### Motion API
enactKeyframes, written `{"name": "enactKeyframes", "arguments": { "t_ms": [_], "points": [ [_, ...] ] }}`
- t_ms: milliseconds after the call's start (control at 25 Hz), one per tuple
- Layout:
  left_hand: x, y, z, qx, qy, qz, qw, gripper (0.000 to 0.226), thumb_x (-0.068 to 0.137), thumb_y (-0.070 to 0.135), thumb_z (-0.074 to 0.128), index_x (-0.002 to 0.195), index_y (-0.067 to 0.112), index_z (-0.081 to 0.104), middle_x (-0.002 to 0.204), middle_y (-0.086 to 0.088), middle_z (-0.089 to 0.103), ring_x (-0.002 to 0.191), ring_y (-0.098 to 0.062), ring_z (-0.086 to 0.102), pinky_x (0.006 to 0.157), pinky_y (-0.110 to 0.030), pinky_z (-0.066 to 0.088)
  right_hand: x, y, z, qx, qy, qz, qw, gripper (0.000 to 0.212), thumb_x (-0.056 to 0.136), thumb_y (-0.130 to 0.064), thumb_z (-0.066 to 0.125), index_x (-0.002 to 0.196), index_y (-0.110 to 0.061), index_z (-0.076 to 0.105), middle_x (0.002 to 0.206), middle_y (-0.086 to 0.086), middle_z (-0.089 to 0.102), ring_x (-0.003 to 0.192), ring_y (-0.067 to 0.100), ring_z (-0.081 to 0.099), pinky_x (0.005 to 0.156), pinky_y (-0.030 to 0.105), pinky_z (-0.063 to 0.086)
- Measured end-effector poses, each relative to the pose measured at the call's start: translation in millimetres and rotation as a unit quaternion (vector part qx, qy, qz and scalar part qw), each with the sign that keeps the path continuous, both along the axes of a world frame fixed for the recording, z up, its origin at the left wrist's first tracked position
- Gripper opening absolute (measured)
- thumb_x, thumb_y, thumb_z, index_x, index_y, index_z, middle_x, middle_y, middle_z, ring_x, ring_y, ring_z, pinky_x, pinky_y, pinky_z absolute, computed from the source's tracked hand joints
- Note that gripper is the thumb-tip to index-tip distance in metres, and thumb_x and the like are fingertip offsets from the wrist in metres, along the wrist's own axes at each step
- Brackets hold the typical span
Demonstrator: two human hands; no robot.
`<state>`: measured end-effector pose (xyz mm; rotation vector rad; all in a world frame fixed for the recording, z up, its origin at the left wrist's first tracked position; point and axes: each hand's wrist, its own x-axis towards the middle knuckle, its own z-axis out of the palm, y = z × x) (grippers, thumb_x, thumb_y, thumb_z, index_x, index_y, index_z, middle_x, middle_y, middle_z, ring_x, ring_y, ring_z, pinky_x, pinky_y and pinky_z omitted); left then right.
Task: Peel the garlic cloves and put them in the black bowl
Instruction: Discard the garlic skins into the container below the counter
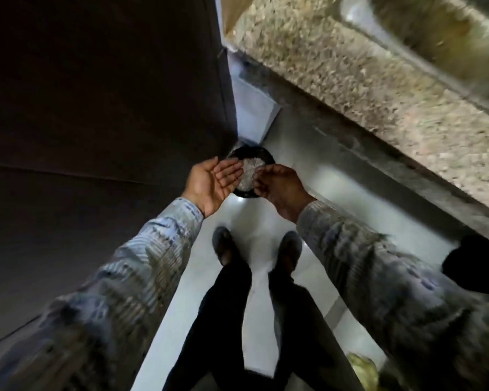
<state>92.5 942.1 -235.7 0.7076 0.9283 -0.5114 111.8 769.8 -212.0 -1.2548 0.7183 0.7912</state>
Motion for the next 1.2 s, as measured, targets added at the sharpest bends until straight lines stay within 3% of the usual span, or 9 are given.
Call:
{"name": "enactKeyframes", "arguments": {
  "t_ms": [160, 280, 400, 560, 680, 840, 960, 1120, 1200],
  "points": [
    [13.4, 1.9, -153.6, 0.044, 0.024, -0.006, 0.999, 0.045, 0.104, 0.040, 0.037, 0.120, 0.012, 0.069, 0.134, -0.009, 0.067, 0.121, -0.021, 0.060, 0.107, -0.036, 0.041, 36.6, 10.4, -178.1, -0.036, 0.073, 0.062, 0.995, 0.029, 0.109, -0.002, 0.038, 0.084, -0.008, 0.053, 0.076, 0.013, 0.059, 0.059, 0.021, 0.061, 0.060, 0.029, 0.051],
    [15.6, 7.6, -240.9, 0.073, 0.020, 0.007, 0.997, 0.032, 0.097, 0.045, 0.050, 0.114, 0.028, 0.072, 0.135, 0.003, 0.067, 0.120, -0.020, 0.057, 0.105, -0.043, 0.041, 51.0, 10.4, -316.8, 0.105, 0.136, 0.066, 0.983, 0.033, 0.107, -0.010, 0.030, 0.098, 0.011, 0.053, 0.077, 0.030, 0.070, 0.077, 0.037, 0.074, 0.070, 0.033, 0.058],
    [14.4, 6.5, -294.5, 0.076, 0.002, 0.009, 0.997, 0.034, 0.096, 0.043, 0.054, 0.122, 0.029, 0.072, 0.129, 0.008, 0.067, 0.122, -0.021, 0.060, 0.108, -0.047, 0.043, 69.4, -2.0, -422.1, 0.028, 0.172, 0.098, 0.980, 0.027, 0.078, -0.022, 0.039, 0.085, -0.002, 0.056, 0.066, 0.020, 0.068, 0.056, 0.039, 0.071, 0.045, 0.039, 0.058],
    [18.7, 1.0, -333.9, 0.082, -0.003, -0.009, 0.997, 0.036, 0.098, 0.042, 0.052, 0.127, 0.029, 0.071, 0.124, 0.009, 0.072, 0.120, -0.017, 0.062, 0.109, -0.042, 0.044, 75.3, 0.2, -450.5, -0.249, -0.030, 0.303, 0.920, 0.008, 0.092, -0.015, 0.066, 0.086, -0.010, 0.069, 0.097, 0.019, 0.075, 0.079, 0.030, 0.074, 0.067, 0.035, 0.064],
    [28.6, -2.3, -335.9, 0.070, 0.013, 0.000, 0.997, 0.043, 0.098, 0.053, 0.050, 0.129, 0.029, 0.069, 0.129, 0.006, 0.069, 0.124, -0.023, 0.059, 0.108, -0.047, 0.044, 69.9, 12.3, -429.7, -0.401, -0.159, 0.297, 0.852, 0.044, 0.090, -0.045, 0.072, 0.100, -0.003, 0.077, 0.097, 0.015, 0.076, 0.090, 0.031, 0.072, 0.083, 0.038, 0.059],
    [54.8, -14.7, -322.1, 0.036, 0.034, 0.039, 0.998, 0.061, 0.100, 0.069, 0.035, 0.123, 0.024, 0.069, 0.119, -0.002, 0.074, 0.108, -0.022, 0.071, 0.093, -0.040, 0.055, 39.0, 41.7, -384.3, -0.244, -0.382, 0.326, 0.830, 0.039, 0.108, -0.039, 0.041, 0.125, -0.020, 0.071, 0.126, -0.005, 0.070, 0.120, 0.016, 0.065, 0.102, 0.037, 0.050],
    [59.8, -24.5, -288.9, 0.034, 0.019, 0.019, 0.999, 0.076, 0.095, 0.079, 0.024, 0.125, 0.025, 0.069, 0.123, -0.002, 0.073, 0.112, -0.021, 0.070, 0.089, -0.038, 0.057, 37.6, 31.1, -396.2, -0.270, -0.334, 0.491, 0.757, 0.056, 0.109, -0.048, 0.031, 0.162, -0.036, 0.020, 0.170, -0.008, 0.021, 0.158, 0.017, 0.016, 0.128, 0.051, 0.013],
    [39.2, -14.5, -248.9, 0.097, 0.038, -0.005, 0.995, 0.075, 0.093, 0.082, 0.019, 0.142, 0.040, 0.056, 0.108, 0.023, 0.066, 0.116, -0.025, 0.060, 0.104, -0.061, 0.044, 73.0, 16.8, -378.8, -0.384, -0.310, 0.550, 0.674, 0.072, 0.092, -0.050, 0.041, 0.160, -0.036, 0.024, 0.172, 0.007, 0.010, 0.158, 0.034, 0.009, 0.125, 0.057, 0.016],
    [34.9, -4.1, -224.8, 0.113, 0.046, -0.014, 0.992, 0.071, 0.095, 0.081, 0.018, 0.140, 0.042, 0.057, 0.110, 0.026, 0.059, 0.116, -0.026, 0.058, 0.099, -0.060, 0.052, 76.3, 17.1, -338.1, -0.362, -0.305, 0.551, 0.688, 0.076, 0.093, -0.035, 0.056, 0.162, -0.035, 0.023, 0.172, 0.009, 0.002, 0.157, 0.035, 0.008, 0.127, 0.049, 0.016]
  ]
}}
